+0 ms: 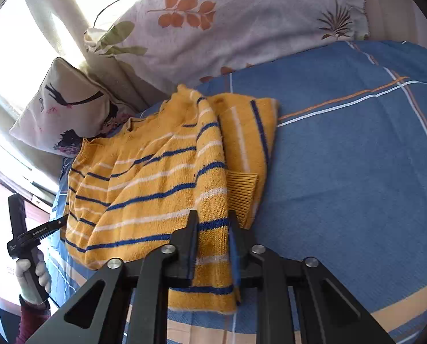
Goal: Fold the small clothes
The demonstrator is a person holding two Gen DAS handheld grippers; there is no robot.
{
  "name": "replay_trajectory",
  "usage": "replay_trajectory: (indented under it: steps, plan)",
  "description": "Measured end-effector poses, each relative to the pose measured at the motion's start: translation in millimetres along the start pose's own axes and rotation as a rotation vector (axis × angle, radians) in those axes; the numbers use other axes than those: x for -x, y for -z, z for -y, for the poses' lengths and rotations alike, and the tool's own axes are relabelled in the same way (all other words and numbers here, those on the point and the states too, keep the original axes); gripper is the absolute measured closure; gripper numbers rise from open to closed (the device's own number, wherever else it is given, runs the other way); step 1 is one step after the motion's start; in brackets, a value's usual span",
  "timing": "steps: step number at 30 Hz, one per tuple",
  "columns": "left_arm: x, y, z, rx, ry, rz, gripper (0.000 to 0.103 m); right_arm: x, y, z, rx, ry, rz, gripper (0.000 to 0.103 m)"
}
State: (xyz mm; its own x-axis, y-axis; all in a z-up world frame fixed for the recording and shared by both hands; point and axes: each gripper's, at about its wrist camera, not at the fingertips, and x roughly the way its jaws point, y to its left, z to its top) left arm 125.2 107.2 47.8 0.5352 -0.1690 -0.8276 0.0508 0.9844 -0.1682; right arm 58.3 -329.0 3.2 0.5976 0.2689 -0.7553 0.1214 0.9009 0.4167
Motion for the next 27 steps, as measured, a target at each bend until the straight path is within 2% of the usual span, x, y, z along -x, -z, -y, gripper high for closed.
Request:
replay_trajectory:
  steps: [5,6,9,11,12,13,14,15,16,18,20,21,22,24,27]
  plan:
    - [19,6,-11,0.009,-0.004,0.02,0.093,-4,0,7,0.042,0.213,-0.014,0.09]
    - [22,9,-14,0.013,-0.008,0.03,0.092,-2,1,8,0.039,0.221,-0.006,0.09]
    - [29,17,-21,0.064,-0.02,0.06,0.089,21,6,7,0.005,0.172,0.069,0.09]
    - [34,19,-27,0.103,-0.007,0.068,0.086,38,7,-6,0.045,0.16,0.136,0.085]
    - [38,19,-27,0.115,-0.002,0.082,0.084,43,6,-19,0.08,0.157,0.171,0.075]
    - [42,21,-24,0.116,0.002,0.103,0.082,48,5,-31,0.12,0.146,0.207,0.058]
    - [46,22,-21,0.111,0.008,0.128,0.076,51,4,-43,0.158,0.115,0.238,0.048]
    - [48,22,-17,0.105,0.019,0.153,0.069,51,2,-55,0.189,0.07,0.26,0.029]
    - [50,23,-13,0.102,0.029,0.178,0.065,48,1,-68,0.212,0.034,0.263,0.025]
    - [50,25,-2,0.097,0.055,0.219,0.056,31,-6,-96,0.251,-0.018,0.191,0.027]
    - [44,29,7,0.094,0.085,0.238,0.053,13,-8,-123,0.275,-0.083,0.126,0.042]
    - [39,31,9,0.097,0.095,0.241,0.052,3,-9,-139,0.296,-0.101,0.098,0.053]
    - [32,33,11,0.103,0.102,0.24,0.052,-8,-11,-155,0.324,-0.111,0.074,0.059]
    - [14,36,13,0.112,0.108,0.223,0.052,-27,-14,-188,0.383,-0.113,0.061,0.063]
    - [-10,43,9,0.129,0.116,0.216,0.052,-66,-27,-230,0.438,-0.116,0.013,0.063]
